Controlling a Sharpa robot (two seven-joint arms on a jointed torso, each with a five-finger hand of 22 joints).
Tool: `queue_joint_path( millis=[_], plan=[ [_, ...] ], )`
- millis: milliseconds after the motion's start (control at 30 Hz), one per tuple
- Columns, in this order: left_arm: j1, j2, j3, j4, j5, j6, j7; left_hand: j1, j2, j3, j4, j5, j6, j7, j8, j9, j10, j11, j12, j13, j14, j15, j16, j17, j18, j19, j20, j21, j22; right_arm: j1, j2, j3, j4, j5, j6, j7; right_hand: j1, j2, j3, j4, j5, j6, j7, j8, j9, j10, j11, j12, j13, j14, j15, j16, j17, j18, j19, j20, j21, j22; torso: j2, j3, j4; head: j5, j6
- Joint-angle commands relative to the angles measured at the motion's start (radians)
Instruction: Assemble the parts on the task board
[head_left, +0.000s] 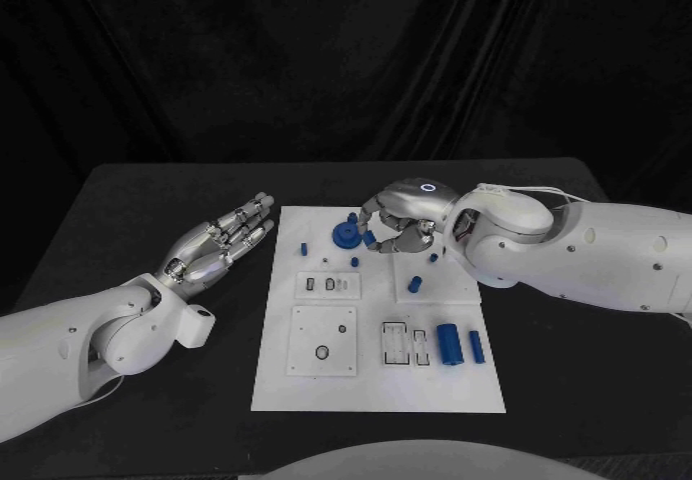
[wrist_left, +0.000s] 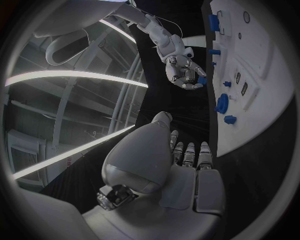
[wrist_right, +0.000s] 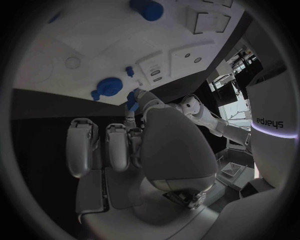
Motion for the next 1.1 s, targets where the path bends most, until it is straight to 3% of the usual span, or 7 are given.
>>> queue_joint_path(
  millis=[33, 233, 400, 567, 1100],
  plan=[
    [-0.001, -0.001, 0.001, 0.004, -0.003, 0.013, 0.04, 0.006, 0.002, 0.009, -0.001, 0.001, 0.001, 0.004, 0.002, 0.0, -0.002, 0.006, -0.007, -0.001, -0.002, 0.007, -0.004, -0.001, 0.02, 0.001, 0.006, -0.003, -0.001, -0.023, 0.035, 0.0, -0.008, -0.032, 0.084, -0.04, -0.004, 0.007, 0.005, -0.004, 0.007, 0.001, 0.007, -0.007, -0.006, 0.107, 0.008, 0.003, 0.263, 0.068, 0.008, -0.007, 0.086, 0.003, 0.027, 0.007, -0.005, 0.189, 0.0, -0.0014, 0.0026, 0.006, -0.003],
    [-0.001, -0.001, 0.001, 0.004, -0.003, 0.014, 0.039, 0.006, 0.002, 0.009, -0.001, 0.001, 0.001, 0.004, 0.002, 0.0, -0.002, 0.006, -0.007, -0.001, -0.002, 0.007, -0.004, -0.001, 0.02, 0.001, 0.006, -0.003, -0.001, -0.051, 0.091, 0.0, -0.02, -0.049, 0.102, -0.047, -0.008, 0.004, 0.005, -0.006, 0.008, 0.002, 0.008, -0.013, -0.009, 0.107, 0.01, 0.003, 0.263, 0.067, 0.009, -0.01, 0.081, 0.004, 0.025, 0.008, -0.008, 0.188, 0.001, 0.0006, 0.0004, 0.011, -0.007],
    [-0.001, 0.004, 0.001, 0.002, -0.003, 0.015, 0.039, 0.007, 0.002, 0.012, -0.002, 0.001, 0.002, 0.004, 0.002, 0.0, -0.002, 0.005, -0.007, -0.001, -0.002, 0.008, -0.004, -0.001, 0.02, 0.001, 0.007, -0.003, -0.001, -0.062, 0.115, 0.0, -0.026, -0.053, 0.116, -0.057, -0.008, 0.004, 0.007, -0.007, 0.01, 0.002, 0.009, -0.016, -0.011, 0.107, 0.01, 0.003, 0.263, 0.066, 0.01, -0.012, 0.077, 0.005, 0.024, 0.008, -0.012, 0.186, 0.001, -0.0007, 0.0061, 0.005, -0.011],
    [-0.001, 0.008, 0.001, 0.0, -0.003, 0.017, 0.038, 0.007, 0.003, 0.013, -0.003, 0.001, 0.002, 0.004, 0.002, 0.0, -0.002, 0.005, -0.007, -0.001, -0.002, 0.009, -0.004, -0.001, 0.02, 0.001, 0.008, -0.003, -0.001, -0.065, 0.121, 0.0, -0.026, -0.054, 0.128, -0.068, -0.011, 0.002, 0.008, -0.01, 0.011, 0.003, 0.009, -0.021, -0.013, 0.107, 0.011, 0.003, 0.263, 0.065, 0.01, -0.015, 0.072, 0.005, 0.023, 0.009, -0.015, 0.185, 0.002, -0.0004, 0.0037, 0.007, -0.014],
    [-0.001, 0.014, 0.001, -0.005, -0.003, 0.025, 0.034, 0.008, 0.004, 0.016, -0.004, 0.001, 0.0, 0.004, 0.001, 0.0, -0.002, 0.005, -0.007, -0.001, -0.002, 0.01, -0.004, -0.001, 0.02, 0.001, 0.008, -0.003, -0.001, -0.067, 0.12, 0.0, -0.03, -0.058, 0.136, -0.095, -0.017, -0.001, 0.013, -0.018, 0.016, 0.005, 0.012, -0.037, -0.022, 0.107, 0.013, 0.003, 0.263, 0.063, 0.012, -0.022, 0.061, 0.008, 0.018, 0.011, -0.025, 0.18, 0.0, -0.0003, 0.0053, 0.004, -0.017]
  ],
)
